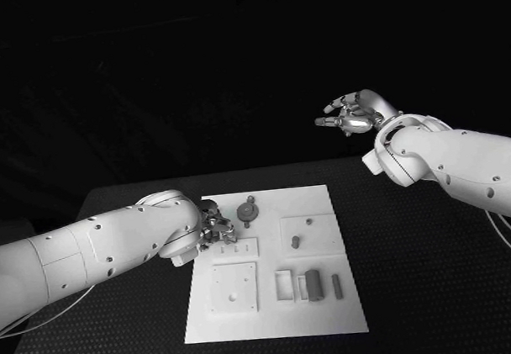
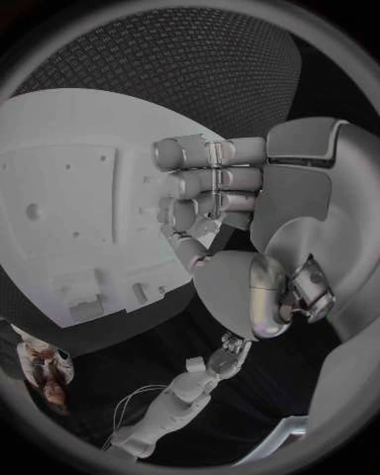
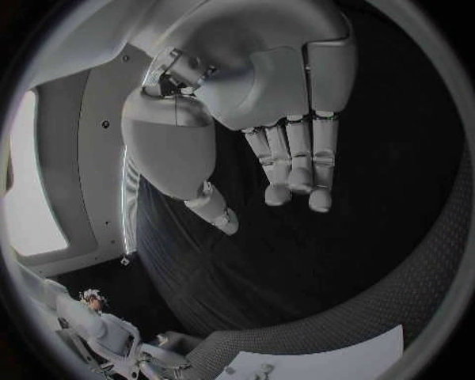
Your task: Assemble the parts on the task board
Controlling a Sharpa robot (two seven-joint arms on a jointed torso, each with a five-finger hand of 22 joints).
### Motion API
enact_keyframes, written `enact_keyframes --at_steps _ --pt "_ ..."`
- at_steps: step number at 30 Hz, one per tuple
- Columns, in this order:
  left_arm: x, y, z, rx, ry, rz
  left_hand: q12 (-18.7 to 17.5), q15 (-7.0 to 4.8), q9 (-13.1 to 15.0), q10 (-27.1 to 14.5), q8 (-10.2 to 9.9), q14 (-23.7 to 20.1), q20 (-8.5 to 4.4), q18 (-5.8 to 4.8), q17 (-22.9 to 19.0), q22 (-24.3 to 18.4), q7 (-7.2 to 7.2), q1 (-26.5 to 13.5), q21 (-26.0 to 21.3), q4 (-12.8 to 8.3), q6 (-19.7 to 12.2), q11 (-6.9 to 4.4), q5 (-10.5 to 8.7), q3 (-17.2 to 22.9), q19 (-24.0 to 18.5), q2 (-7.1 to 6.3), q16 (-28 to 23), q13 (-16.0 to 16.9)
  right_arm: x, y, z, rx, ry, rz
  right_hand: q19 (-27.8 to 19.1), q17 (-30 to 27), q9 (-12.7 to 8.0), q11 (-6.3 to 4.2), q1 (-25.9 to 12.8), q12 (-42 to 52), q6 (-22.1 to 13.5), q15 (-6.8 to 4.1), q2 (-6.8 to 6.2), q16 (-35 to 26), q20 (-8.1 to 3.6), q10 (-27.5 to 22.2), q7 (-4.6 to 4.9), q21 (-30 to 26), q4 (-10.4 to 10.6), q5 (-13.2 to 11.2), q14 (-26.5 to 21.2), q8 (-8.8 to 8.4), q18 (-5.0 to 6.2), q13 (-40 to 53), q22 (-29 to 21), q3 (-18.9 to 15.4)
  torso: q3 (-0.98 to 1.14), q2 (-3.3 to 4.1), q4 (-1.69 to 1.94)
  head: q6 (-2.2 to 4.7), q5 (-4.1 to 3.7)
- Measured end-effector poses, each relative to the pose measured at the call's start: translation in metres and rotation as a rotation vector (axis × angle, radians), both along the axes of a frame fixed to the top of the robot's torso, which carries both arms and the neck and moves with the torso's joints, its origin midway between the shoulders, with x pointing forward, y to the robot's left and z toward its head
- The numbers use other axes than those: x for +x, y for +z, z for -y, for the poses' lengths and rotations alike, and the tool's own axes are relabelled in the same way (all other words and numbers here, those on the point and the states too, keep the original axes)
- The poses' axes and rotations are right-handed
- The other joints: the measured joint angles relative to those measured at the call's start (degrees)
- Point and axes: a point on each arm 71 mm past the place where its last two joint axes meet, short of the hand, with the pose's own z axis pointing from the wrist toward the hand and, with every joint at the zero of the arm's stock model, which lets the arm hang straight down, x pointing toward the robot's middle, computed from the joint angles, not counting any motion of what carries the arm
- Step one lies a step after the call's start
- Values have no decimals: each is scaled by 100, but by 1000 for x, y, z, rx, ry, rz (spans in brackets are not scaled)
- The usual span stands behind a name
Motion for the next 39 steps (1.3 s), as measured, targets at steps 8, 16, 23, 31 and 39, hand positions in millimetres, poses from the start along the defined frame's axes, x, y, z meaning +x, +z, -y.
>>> enact_keyframes --at_steps 8,16,23,31,39 --pt "-2 -4 4 10 -11 -10 27 -25 0 8 -34 6 -10 0 -103 -1 33 -33 60 0 34 8 63 -2 10 33 111 -41 0 0 -1 0 4 -4 0 0 -5 -1 0 22 0 1 0 0 0 -1 0 0 0 0 0 0 -1 0 0 0 0 -2 2 -31 -11" --pt "-4 -10 4 17 -12 -23 49 -45 79 8 -65 -4 -11 -1 -166 -1 38 -83 62 1 40 8 124 -3 11 52 137 -67 0 -1 -1 2 7 -8 -20 -37 -16 -9 -3 22 0 3 3 -37 20 -10 0 -45 -24 0 -2 0 -4 -53 0 -24 1 -2 2 -51 -32" --pt "-5 -13 6 19 -17 -29 52 -50 409 8 -67 -9 -11 -1 -192 -1 38 -169 85 1 40 9 126 -4 10 39 159 -74 1 -1 -4 10 13 -15 -235 -378 -56 3 -21 -363 -21 13 66 -453 132 -61 19 -369 -41 0 -118 55 -6 -586 -124 -41 1 -3 2 -54 -37" --pt "-5 -13 5 21 -15 -30 71 -51 461 3 -70 -10 -10 -1 -218 -2 38 -188 85 3 41 5 159 -6 9 21 182 -88 1 -2 -5 26 22 -28 -700 -1048 -114 62 -105 -1388 -44 147 227 -1686 454 -121 22 -1233 -231 0 -394 165 4 -1782 -573 -38 0 -3 3 -63 -45" --pt "-5 -14 5 23 -18 -33 71 -52 495 -14 -65 -11 -9 -1 -260 -3 31 -209 102 5 57 -11 158 21 8 0 224 -104 2 -3 -5 34 29 -40 -746 -1194 -154 83 -121 -1598 -70 205 242 -2009 500 -143 26 -1432 -263 0 -347 186 4 -2151 -676 -38 -2 -3 4 -74 -46"
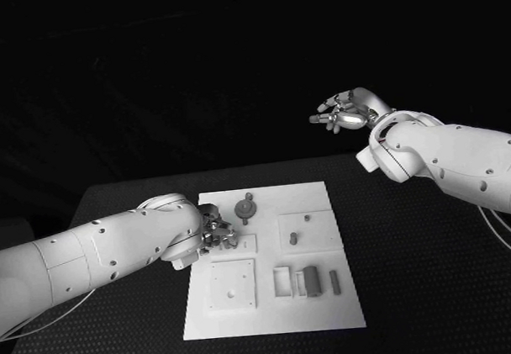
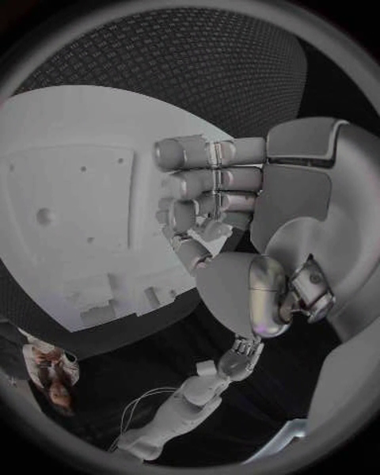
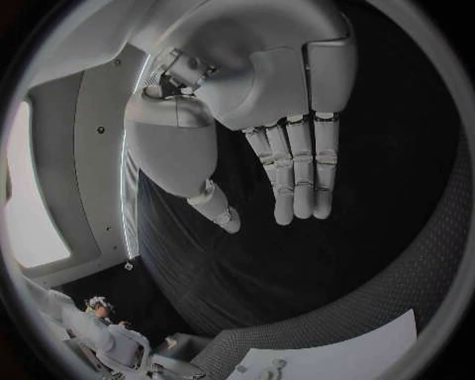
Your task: Assemble the parts on the task board
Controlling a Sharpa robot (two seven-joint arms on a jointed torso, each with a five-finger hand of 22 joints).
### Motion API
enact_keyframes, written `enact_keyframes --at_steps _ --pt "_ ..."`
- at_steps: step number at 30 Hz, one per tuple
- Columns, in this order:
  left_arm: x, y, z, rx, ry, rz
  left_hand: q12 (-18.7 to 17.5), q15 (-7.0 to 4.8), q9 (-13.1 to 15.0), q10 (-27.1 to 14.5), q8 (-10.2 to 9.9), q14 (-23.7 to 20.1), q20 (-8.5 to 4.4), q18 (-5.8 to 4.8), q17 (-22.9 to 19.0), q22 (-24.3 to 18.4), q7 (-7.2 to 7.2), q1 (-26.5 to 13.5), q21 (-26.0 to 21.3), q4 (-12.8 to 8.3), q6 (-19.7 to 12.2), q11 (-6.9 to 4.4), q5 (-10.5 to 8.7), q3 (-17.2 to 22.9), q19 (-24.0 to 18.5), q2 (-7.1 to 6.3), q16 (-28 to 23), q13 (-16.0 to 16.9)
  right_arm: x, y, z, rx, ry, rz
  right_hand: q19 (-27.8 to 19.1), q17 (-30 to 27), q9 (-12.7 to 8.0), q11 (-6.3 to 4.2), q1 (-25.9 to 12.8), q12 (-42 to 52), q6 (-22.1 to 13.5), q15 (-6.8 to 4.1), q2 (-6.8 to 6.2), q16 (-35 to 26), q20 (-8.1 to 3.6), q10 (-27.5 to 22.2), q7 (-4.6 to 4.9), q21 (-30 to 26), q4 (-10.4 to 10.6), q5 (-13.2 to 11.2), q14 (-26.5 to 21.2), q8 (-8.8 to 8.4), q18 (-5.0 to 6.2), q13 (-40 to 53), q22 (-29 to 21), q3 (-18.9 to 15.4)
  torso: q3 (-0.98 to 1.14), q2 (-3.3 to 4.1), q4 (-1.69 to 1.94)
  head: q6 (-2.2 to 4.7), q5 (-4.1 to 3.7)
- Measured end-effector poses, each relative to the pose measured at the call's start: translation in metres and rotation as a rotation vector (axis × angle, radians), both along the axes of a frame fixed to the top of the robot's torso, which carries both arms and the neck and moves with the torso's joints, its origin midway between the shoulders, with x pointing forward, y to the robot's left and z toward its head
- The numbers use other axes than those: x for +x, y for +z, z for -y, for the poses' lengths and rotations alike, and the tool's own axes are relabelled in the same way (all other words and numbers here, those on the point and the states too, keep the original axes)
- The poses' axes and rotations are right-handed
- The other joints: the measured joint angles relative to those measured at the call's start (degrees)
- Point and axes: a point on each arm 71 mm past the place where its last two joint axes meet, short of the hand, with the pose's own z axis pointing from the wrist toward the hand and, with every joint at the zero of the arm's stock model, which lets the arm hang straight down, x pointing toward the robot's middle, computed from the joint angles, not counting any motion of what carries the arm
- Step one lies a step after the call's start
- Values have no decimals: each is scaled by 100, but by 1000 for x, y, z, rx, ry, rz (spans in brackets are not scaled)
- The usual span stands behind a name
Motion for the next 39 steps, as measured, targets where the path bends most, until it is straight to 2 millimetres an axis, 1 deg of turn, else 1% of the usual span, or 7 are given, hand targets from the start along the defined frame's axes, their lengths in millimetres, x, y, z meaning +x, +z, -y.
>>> enact_keyframes --at_steps 7,9,10,14,16,20,39 --pt "0 -1 0 4 -4 -7 23 -7 38 -3 0 -8 -20 -1 -58 1 -2 -34 5 2 3 -2 66 2 -21 34 46 -26 0 -1 0 2 5 -6 -31 -31 -18 11 1 -57 -20 20 -1 -92 31 -11 -15 -62 -16 0 -20 4 0 -106 -22 -16 1 0 -1 -18 4" --pt "0 -1 0 5 -3 -8 23 -11 48 -15 0 -11 -19 -1 -69 3 -2 -35 7 2 3 -15 66 2 -21 33 48 -28 0 -1 0 3 7 -8 -119 -93 -31 11 1 -176 -25 78 -1 -258 70 -12 -13 -170 -33 0 -78 29 1 -218 -61 2 1 0 -1 -21 4" --pt "0 -1 0 5 -3 -8 23 -11 57 -21 0 -12 -19 -1 -79 4 -2 -35 28 2 3 -20 66 2 -21 33 70 -34 1 -1 0 4 9 -10 -197 -139 -39 42 1 -258 -36 115 -1 -376 89 -42 -14 -245 -40 0 -115 29 0 -295 -93 9 1 0 -1 -21 2" --pt "0 -2 0 6 -4 -8 44 -11 92 -21 -1 -13 -18 -2 -91 4 -2 -68 28 2 3 -20 91 1 -22 47 86 -38 1 -1 -2 9 15 -16 -588 -399 -76 72 -22 -799 -55 330 23 -1123 215 -72 -4 -704 -94 0 -177 82 0 -841 -292 63 1 0 -1 -23 1" --pt "0 -2 1 7 -5 -7 44 -11 92 -21 -1 -13 -11 -1 -93 4 -3 -85 28 3 3 -20 92 1 -30 37 86 -40 1 -1 -2 10 18 -18 -666 -477 -95 72 -22 -940 -58 403 22 -1403 277 -72 -2 -845 -103 0 -189 97 0 -1020 -346 54 1 0 -1 -23 0" --pt "0 -3 1 8 -8 -6 44 -19 91 -21 -1 -22 -11 -1 -99 3 -7 -96 28 3 8 -20 93 0 -30 27 86 -44 1 -2 -2 14 23 -22 -685 -519 -107 93 -23 -999 -72 410 22 -1577 296 -93 -5 -898 -111 0 -184 99 0 -1140 -365 47 1 0 0 -30 -2" --pt "1 -2 5 40 -40 25 68 -27 106 -21 -26 -35 -29 -2 -186 1 -21 -140 50 1 22 -20 133 0 -51 52 164 -97 1 -4 -5 21 35 -33 -706 -519 -122 113 1 -1043 -117 429 44 -1648 317 -134 -3 -941 -110 0 -165 129 0 -1212 -370 47 3 0 2 -54 1"
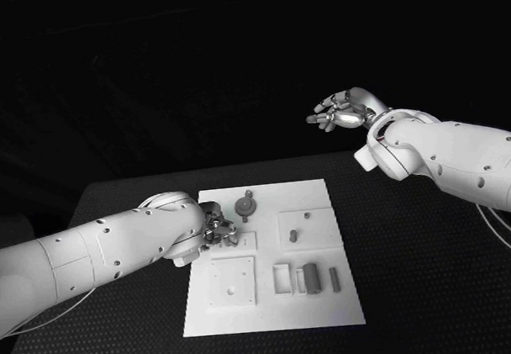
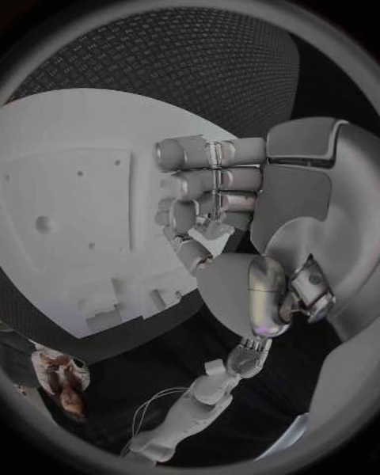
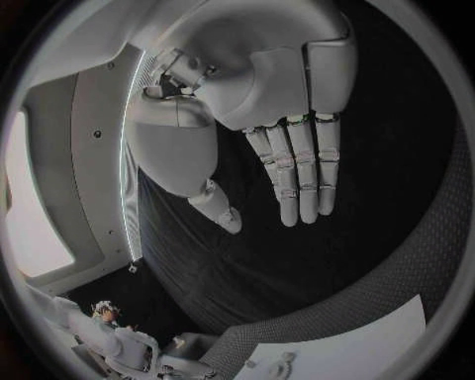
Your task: Assemble the parts on the task board
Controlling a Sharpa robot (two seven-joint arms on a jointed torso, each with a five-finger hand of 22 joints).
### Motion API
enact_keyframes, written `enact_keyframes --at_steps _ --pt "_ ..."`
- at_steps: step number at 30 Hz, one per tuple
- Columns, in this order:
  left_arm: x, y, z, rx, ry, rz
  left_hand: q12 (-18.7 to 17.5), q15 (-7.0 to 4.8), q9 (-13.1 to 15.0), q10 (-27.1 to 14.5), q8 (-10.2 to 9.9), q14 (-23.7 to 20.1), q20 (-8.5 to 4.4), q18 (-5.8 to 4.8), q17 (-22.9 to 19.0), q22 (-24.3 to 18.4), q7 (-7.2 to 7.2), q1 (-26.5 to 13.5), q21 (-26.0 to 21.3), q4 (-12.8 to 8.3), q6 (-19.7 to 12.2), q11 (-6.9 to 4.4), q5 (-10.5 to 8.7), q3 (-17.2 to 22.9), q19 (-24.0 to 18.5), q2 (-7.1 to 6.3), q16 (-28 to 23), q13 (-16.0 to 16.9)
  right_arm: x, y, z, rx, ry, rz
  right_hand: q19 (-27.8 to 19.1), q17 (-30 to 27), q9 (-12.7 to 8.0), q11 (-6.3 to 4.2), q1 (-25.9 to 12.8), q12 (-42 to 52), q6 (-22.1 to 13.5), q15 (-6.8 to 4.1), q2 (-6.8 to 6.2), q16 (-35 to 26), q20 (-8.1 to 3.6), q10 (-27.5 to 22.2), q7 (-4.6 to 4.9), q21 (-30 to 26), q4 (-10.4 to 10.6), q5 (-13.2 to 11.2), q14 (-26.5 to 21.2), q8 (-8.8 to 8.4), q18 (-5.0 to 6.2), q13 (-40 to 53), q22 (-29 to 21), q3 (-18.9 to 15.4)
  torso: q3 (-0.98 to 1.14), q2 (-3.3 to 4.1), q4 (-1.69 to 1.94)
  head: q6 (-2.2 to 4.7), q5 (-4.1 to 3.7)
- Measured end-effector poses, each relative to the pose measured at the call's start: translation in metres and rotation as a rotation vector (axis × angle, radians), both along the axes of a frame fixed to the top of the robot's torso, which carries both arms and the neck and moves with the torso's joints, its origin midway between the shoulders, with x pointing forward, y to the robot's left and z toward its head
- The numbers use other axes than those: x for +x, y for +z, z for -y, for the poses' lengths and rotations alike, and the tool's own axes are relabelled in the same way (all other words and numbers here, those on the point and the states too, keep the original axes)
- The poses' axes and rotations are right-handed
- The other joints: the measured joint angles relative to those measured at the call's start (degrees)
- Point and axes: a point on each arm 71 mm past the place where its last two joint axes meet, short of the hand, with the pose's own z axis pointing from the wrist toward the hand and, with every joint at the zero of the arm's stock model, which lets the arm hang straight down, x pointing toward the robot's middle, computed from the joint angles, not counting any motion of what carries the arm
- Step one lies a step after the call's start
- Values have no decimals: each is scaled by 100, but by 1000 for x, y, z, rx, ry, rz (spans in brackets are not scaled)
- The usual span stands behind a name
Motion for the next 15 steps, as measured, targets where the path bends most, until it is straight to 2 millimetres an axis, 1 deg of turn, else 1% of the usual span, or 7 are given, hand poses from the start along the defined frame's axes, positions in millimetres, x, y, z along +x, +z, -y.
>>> enact_keyframes --at_steps 3,8,15 --pt "0 0 0 4 -5 6 0 1 4 20 14 -1 0 0 -21 0 0 -1 0 -24 0 -20 44 24 0 1 32 -15 0 0 0 0 1 -1 0 0 0 -1 0 0 -16 0 0 0 0 -1 -5 0 0 0 0 0 0 -7 0 0 0 0 -1 1 1" --pt "-1 0 0 5 -10 12 0 8 10 20 14 -8 9 0 -36 0 0 -1 22 -28 0 -20 44 22 -9 1 33 -25 0 -1 0 1 1 -2 0 0 -6 -4 0 0 -2 -1 0 -21 0 -5 -21 -9 0 0 0 0 0 -17 0 0 -1 -1 -1 1 2" --pt "-4 -1 -1 -3 -10 21 -1 8 15 20 14 -9 9 0 -56 -1 0 -1 22 -24 0 -20 44 57 -10 1 55 -39 0 -3 2 2 -1 -6 0 1 -6 -8 0 0 2 -1 0 -21 0 -8 -20 -23 0 0 0 0 0 -30 0 0 -3 -1 -2 4 -4"
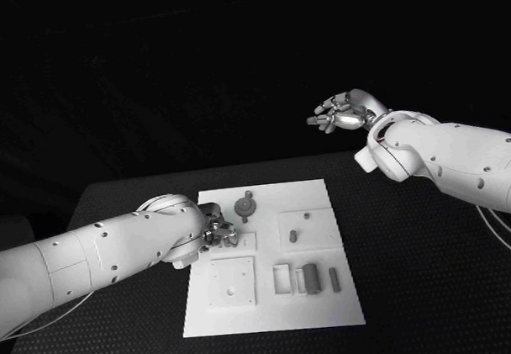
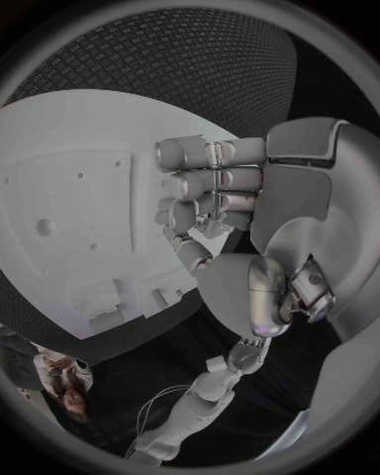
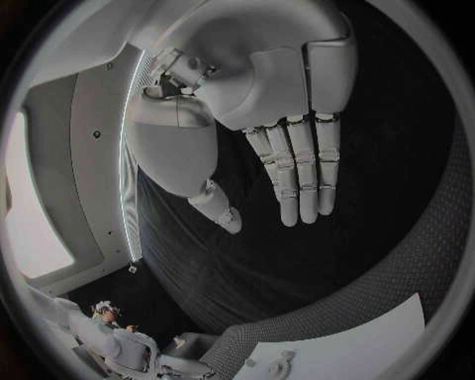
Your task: Assemble the parts on the task board
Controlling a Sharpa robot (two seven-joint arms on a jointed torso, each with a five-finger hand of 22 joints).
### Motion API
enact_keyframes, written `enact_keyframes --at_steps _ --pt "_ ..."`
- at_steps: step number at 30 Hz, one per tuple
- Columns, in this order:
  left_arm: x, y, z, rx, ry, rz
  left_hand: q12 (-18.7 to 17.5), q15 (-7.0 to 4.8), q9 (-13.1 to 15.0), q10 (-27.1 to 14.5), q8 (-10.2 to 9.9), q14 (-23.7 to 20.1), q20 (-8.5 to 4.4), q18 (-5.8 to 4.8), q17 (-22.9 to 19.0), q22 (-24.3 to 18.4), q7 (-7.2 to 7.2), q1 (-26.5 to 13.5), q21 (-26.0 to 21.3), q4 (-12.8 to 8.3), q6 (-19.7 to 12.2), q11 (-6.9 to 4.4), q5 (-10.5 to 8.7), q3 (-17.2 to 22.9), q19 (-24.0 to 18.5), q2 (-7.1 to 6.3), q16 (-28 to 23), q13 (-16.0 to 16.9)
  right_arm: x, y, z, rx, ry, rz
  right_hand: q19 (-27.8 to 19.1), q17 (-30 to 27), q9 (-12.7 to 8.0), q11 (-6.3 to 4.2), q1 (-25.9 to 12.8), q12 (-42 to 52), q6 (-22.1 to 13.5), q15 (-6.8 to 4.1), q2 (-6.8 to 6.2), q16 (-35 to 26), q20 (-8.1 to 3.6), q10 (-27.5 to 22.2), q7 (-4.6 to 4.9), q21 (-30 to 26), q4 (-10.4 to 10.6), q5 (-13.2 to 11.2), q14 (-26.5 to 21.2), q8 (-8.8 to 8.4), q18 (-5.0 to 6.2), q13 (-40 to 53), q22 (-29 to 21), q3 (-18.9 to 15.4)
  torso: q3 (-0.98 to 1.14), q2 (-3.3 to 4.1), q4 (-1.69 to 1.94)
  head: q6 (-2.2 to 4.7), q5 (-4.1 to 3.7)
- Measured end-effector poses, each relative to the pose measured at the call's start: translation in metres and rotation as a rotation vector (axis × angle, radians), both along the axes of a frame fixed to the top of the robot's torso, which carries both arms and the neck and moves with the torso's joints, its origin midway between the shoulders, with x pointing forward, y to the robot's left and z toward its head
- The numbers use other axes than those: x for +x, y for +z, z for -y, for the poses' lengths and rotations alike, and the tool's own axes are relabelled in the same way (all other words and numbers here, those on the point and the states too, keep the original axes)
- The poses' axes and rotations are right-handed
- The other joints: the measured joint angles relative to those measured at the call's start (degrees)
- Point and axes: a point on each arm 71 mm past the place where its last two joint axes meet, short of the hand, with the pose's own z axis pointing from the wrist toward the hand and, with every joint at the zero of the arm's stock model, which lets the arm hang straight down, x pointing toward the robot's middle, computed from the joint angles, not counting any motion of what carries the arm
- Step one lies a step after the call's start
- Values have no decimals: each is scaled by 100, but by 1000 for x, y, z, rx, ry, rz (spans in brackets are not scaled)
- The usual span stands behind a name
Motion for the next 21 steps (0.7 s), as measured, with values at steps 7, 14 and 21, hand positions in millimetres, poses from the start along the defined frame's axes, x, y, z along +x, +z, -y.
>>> enact_keyframes --at_steps 7,14,21 --pt "-2 0 -3 -9 9 12 0 1 5 0 -12 -1 0 0 -16 0 0 0 0 0 0 0 24 0 0 0 0 -13 0 -1 0 2 0 -2 0 0 -7 0 -24 -22 0 20 24 -23 0 0 1 0 10 0 21 0 0 -17 0 -10 -1 0 0 1 -11" --pt "-2 0 -6 -18 28 32 0 9 9 0 -34 -10 1 0 -32 -1 0 1 0 0 0 1 24 0 -1 0 23 -22 0 -3 1 3 -4 -6 0 0 -6 0 -24 -22 -1 21 24 -23 0 0 2 0 17 0 22 0 1 -24 0 -17 -1 1 3 -7 -24" --pt "-1 1 -6 -24 40 46 -1 10 30 0 -31 -11 9 0 -49 1 0 1 23 1 0 1 23 -2 -10 0 23 -35 0 -3 1 5 -4 -8 0 1 -12 0 -24 -22 -8 20 24 -45 0 0 8 -22 17 0 22 0 0 -37 1 -17 -1 1 3 -9 -16"
